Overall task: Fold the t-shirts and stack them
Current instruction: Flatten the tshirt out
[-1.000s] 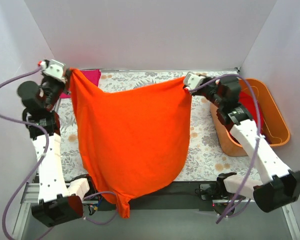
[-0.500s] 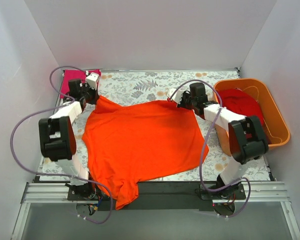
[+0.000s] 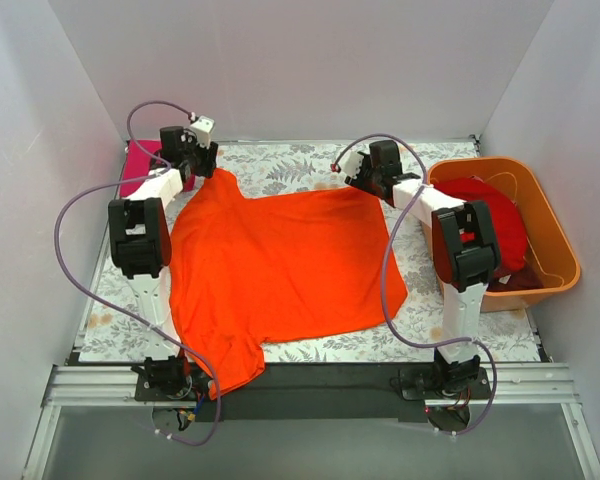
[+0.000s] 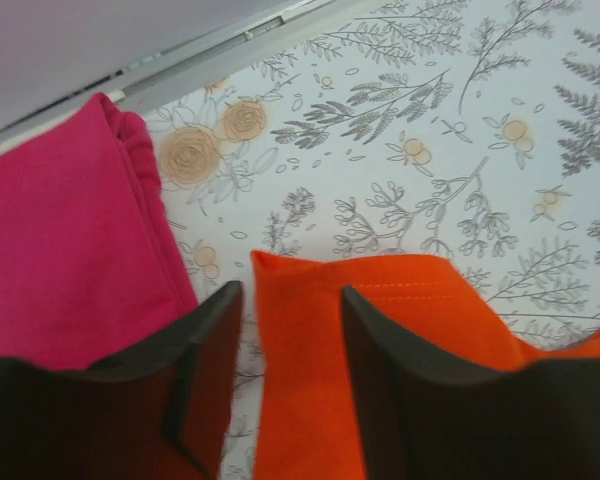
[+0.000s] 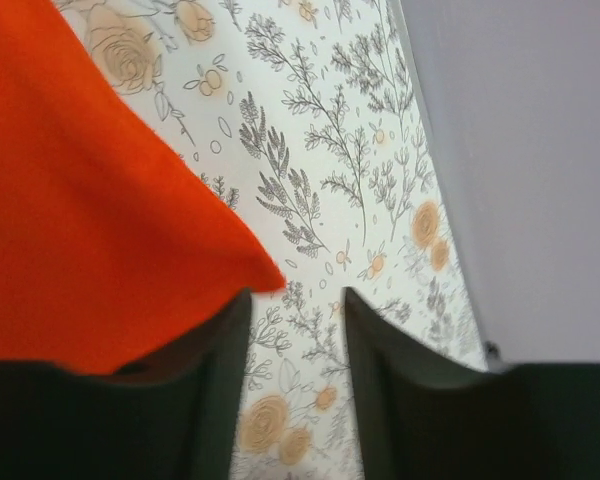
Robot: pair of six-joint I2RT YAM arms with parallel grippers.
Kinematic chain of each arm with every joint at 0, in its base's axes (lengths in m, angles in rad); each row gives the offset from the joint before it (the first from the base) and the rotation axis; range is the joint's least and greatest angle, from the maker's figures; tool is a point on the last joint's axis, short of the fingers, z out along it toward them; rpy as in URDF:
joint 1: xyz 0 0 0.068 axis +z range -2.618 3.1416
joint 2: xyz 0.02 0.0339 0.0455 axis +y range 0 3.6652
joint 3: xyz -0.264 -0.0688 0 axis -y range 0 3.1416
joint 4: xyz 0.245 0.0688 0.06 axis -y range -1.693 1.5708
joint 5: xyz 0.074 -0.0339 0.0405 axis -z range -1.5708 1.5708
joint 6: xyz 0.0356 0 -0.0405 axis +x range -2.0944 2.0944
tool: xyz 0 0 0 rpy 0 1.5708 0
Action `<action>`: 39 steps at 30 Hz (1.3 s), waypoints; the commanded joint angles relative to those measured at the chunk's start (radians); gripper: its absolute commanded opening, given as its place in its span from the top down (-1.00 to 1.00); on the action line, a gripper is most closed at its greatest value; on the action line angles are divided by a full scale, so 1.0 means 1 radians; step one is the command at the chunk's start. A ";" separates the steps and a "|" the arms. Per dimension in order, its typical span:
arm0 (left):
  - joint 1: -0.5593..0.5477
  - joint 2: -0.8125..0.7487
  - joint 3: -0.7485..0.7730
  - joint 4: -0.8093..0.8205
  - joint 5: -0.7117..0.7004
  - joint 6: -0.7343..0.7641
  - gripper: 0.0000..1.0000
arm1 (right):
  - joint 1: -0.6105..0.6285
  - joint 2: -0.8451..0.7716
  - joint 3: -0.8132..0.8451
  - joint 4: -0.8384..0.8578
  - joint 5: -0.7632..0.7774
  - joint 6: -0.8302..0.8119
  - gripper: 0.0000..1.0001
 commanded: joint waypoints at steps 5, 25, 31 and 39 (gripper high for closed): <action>0.045 -0.154 0.165 -0.393 0.029 -0.046 -0.08 | -0.001 -0.097 0.171 -0.308 -0.070 0.138 -0.28; 0.150 -0.452 -0.449 -0.842 -0.008 0.071 0.28 | 0.013 -0.368 -0.231 -0.894 -0.292 0.221 0.25; 0.199 -0.312 -0.358 -0.773 -0.146 0.024 0.47 | 0.013 -0.248 -0.237 -0.776 -0.231 0.273 0.28; 0.213 -0.251 -0.194 -0.810 -0.103 0.027 0.42 | 0.017 -0.156 -0.016 -0.803 -0.276 0.319 0.25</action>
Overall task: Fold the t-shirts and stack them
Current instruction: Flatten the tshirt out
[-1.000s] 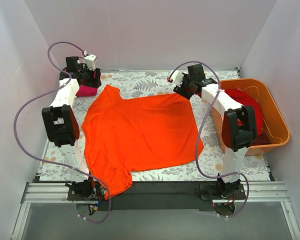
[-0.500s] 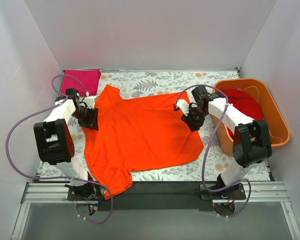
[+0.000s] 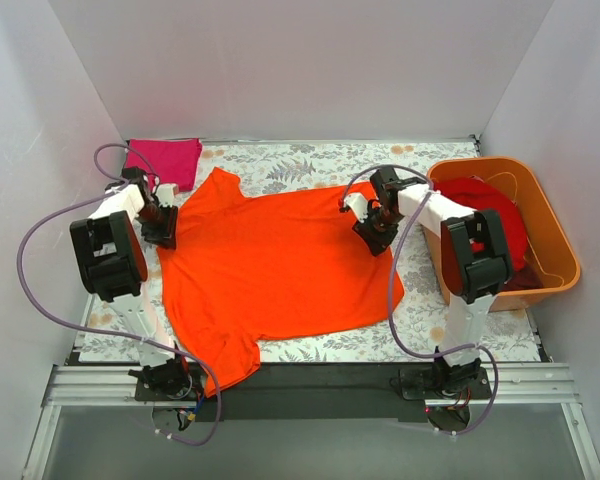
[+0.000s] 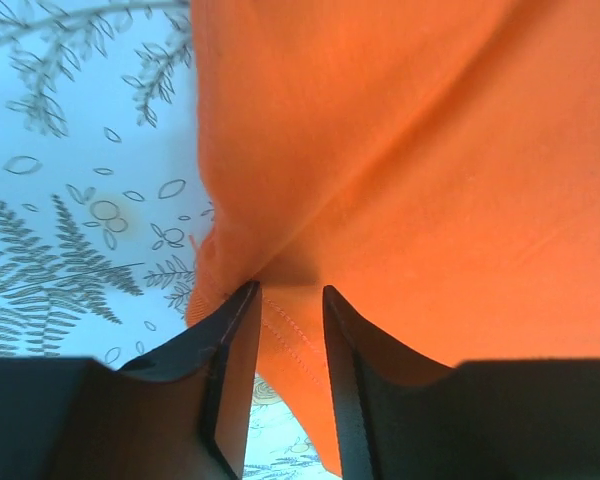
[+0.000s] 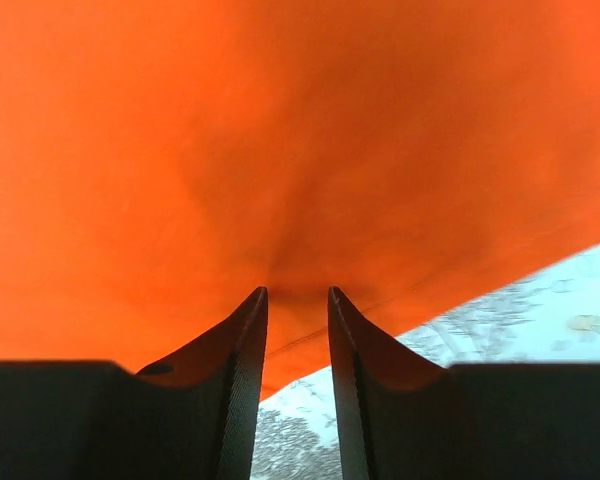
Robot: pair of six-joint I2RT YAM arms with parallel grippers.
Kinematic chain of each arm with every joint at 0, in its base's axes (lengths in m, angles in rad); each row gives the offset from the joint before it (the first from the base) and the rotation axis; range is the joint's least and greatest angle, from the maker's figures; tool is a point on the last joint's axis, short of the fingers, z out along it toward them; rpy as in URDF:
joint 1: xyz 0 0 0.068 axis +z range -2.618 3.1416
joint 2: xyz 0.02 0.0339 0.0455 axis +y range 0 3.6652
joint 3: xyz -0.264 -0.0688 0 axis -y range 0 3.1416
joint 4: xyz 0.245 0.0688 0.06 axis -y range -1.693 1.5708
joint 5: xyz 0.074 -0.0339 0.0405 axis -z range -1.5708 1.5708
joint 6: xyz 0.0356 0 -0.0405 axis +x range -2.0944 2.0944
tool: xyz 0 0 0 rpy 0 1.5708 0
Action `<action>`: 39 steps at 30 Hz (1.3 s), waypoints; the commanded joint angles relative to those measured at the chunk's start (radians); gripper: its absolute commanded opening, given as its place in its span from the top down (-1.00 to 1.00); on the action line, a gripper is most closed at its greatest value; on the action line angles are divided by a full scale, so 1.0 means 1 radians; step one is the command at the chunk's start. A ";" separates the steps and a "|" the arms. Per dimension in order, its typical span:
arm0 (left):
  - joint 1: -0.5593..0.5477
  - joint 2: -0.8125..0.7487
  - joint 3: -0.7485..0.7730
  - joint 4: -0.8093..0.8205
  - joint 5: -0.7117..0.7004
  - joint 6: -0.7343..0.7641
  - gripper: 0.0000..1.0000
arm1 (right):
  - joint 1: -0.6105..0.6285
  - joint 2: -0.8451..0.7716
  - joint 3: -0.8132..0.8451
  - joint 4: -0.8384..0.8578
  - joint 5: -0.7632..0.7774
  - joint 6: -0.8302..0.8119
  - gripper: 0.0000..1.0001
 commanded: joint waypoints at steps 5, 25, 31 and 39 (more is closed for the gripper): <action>0.000 -0.125 0.074 -0.041 0.132 0.012 0.17 | -0.007 -0.288 -0.026 -0.064 -0.133 0.080 0.05; -0.039 -0.265 0.053 -0.069 0.166 0.018 0.08 | -0.162 -0.282 -0.290 -0.245 -0.097 0.107 -0.25; -0.037 -0.274 0.046 -0.063 0.148 0.029 0.07 | -0.162 -0.204 -0.279 -0.231 -0.141 0.117 -0.03; -0.037 -0.291 0.013 -0.031 0.131 0.037 0.07 | -0.162 -0.202 -0.199 -0.276 -0.259 0.085 0.93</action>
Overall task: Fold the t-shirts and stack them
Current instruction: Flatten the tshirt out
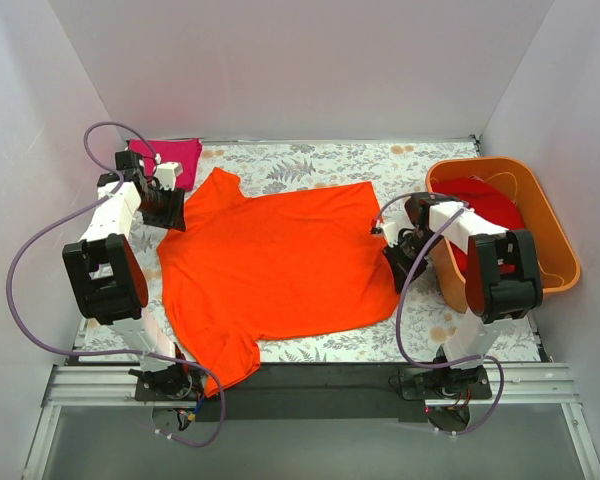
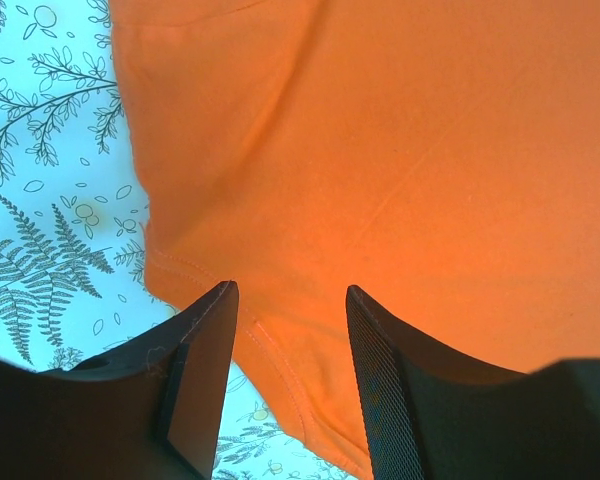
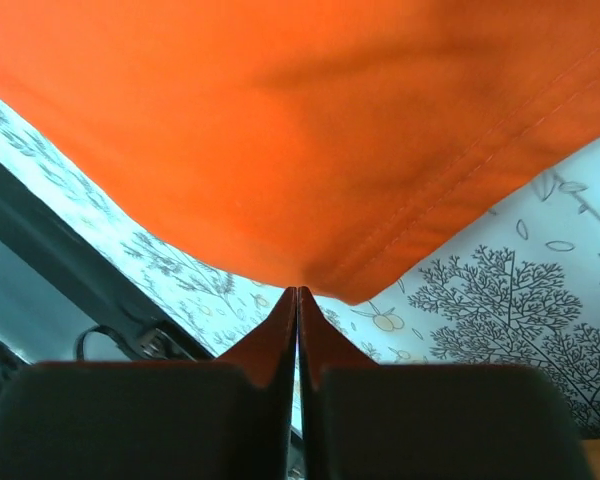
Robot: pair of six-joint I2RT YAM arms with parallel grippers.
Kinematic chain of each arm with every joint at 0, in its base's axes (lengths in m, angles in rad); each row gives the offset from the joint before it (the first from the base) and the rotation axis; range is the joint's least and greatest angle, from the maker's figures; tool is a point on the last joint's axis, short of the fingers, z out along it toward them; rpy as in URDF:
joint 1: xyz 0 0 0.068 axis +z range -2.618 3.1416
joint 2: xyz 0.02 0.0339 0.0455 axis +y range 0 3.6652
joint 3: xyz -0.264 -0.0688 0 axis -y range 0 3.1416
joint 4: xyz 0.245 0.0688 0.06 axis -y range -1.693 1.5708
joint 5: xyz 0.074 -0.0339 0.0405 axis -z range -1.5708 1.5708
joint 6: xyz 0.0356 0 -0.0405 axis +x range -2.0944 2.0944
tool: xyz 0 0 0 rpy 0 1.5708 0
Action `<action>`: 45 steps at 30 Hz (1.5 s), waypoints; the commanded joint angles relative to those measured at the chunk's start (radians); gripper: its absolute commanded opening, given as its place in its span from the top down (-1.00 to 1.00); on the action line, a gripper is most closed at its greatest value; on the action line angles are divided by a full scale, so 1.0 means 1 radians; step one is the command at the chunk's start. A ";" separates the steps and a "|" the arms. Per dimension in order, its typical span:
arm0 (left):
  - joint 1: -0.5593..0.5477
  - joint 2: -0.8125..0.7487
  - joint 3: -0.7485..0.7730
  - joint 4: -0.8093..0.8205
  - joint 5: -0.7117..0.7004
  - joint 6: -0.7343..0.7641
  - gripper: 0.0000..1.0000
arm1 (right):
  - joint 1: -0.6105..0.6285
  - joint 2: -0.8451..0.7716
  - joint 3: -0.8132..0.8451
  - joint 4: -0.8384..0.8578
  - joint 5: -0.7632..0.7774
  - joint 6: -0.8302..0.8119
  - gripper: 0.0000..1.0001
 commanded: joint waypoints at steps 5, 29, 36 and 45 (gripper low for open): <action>0.002 -0.075 -0.012 0.031 -0.027 0.019 0.07 | 0.024 -0.019 0.141 -0.086 -0.182 -0.038 0.97; 0.004 -0.080 -0.004 0.013 -0.046 0.045 0.08 | 0.031 -0.014 -0.060 0.111 -0.030 0.100 -0.12; 0.002 -0.081 -0.012 0.019 -0.039 0.039 0.08 | 0.061 -0.091 0.035 0.034 -0.121 0.095 0.97; 0.002 -0.069 -0.003 0.003 -0.053 0.033 0.08 | 0.264 0.092 0.273 0.046 -0.156 0.143 -0.01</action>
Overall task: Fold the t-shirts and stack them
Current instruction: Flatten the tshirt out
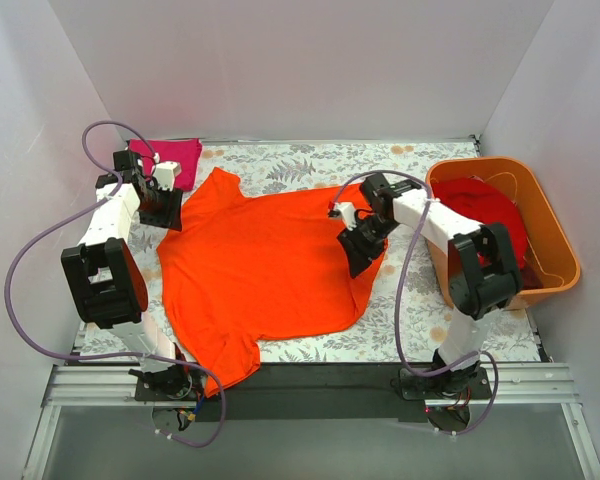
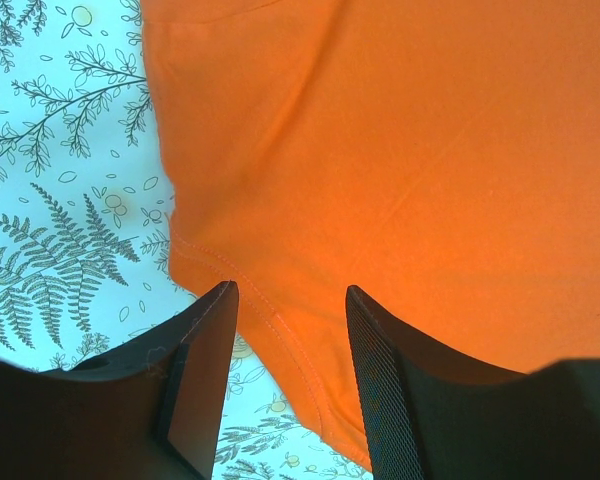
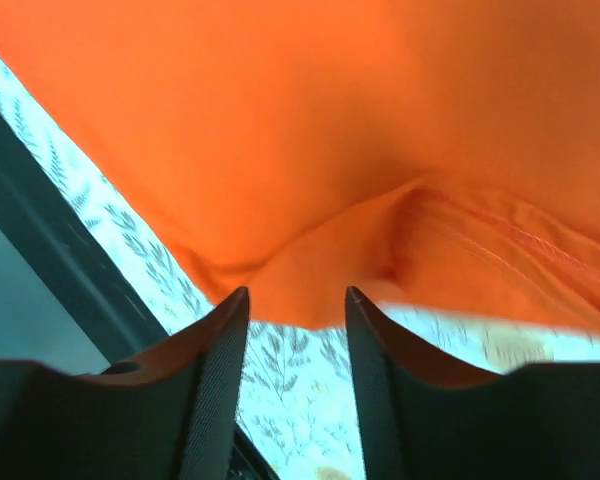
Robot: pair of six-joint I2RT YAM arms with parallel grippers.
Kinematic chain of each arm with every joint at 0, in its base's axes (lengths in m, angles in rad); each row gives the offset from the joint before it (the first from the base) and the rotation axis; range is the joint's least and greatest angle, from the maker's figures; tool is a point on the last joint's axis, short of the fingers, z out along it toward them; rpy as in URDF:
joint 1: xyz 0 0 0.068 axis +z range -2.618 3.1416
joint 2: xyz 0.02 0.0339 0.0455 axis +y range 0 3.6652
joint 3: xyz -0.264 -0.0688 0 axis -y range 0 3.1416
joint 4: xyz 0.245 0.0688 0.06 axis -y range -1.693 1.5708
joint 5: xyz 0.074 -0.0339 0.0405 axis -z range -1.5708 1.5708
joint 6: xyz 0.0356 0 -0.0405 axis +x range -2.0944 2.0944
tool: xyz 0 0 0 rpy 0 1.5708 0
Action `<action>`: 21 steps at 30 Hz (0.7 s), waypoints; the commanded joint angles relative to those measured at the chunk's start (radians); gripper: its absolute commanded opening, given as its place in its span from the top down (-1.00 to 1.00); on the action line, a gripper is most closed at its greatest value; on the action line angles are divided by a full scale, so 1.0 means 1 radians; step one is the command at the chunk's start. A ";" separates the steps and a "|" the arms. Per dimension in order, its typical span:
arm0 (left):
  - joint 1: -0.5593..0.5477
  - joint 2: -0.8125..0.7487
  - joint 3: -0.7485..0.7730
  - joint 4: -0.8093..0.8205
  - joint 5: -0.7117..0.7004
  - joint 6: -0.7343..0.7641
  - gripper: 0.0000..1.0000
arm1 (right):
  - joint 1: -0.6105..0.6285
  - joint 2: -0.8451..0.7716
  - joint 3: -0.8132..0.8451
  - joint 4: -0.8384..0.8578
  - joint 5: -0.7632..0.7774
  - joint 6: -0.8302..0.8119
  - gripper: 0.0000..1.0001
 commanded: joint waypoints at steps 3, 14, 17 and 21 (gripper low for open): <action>0.002 -0.045 0.010 -0.013 -0.011 0.008 0.08 | 0.043 0.101 0.148 -0.035 -0.072 0.005 -0.07; 0.002 -0.047 0.003 -0.015 0.020 -0.016 0.09 | -0.090 -0.048 -0.052 -0.037 -0.062 -0.044 0.24; 0.002 -0.036 0.005 -0.018 0.014 -0.013 0.09 | -0.090 -0.010 -0.061 0.020 -0.045 -0.020 0.11; 0.002 -0.039 0.005 -0.018 0.008 -0.009 0.09 | -0.090 0.059 -0.042 0.028 -0.069 -0.001 -0.02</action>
